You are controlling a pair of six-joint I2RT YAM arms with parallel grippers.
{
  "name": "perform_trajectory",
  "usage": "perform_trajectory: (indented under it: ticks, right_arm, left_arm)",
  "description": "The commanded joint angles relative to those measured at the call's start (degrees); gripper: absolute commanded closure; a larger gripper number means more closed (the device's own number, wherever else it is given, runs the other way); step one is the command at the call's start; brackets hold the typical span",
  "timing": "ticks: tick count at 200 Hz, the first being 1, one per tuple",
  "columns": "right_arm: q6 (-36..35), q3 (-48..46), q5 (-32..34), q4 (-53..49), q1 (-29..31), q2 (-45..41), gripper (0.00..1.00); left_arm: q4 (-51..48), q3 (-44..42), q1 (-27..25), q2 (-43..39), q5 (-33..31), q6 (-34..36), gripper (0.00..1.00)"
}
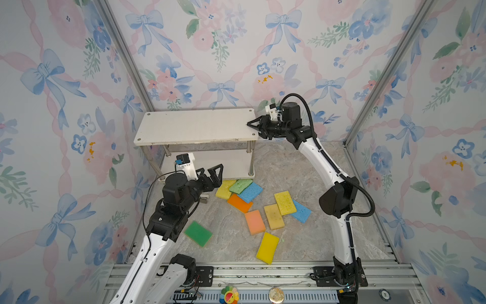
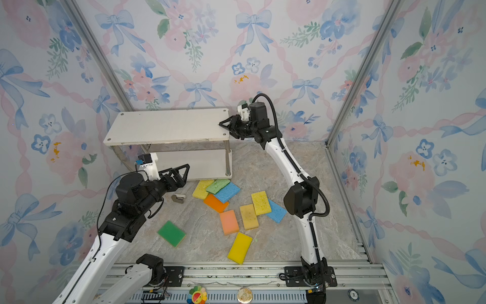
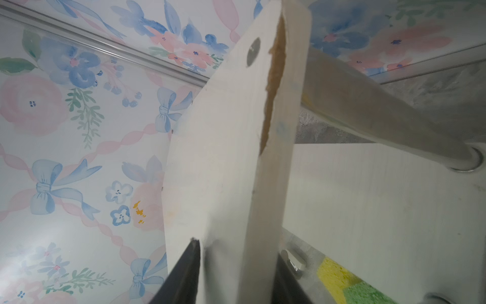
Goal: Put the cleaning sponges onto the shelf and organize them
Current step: 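Close the right gripper on the edge of the shelf's top board, then drag the white shelf sideways toward the right arm with the right gripper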
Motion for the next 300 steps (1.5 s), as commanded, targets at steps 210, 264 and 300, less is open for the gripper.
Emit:
perform_trajectory:
  ticks: [210, 264, 300]
  right_arm:
    - [-0.79, -14.23, -3.80, 5.23, -8.57, -13.59, 0.86]
    - [-3.27, -21.29, -5.40, 4.10, -13.17, -17.84, 0.86]
    - [-3.22, -27.52, -5.85, 5.94, -16.96, -22.33, 0.86]
  left_arm:
    - [-0.68, 0.81, -0.21, 0.93, -2.21, 0.79, 0.02]
    - [-0.64, 1.22, -0.22, 1.26, -2.50, 0.57, 0.02]
    - [-0.62, 1.83, -0.21, 1.83, -3.05, 0.89, 0.02]
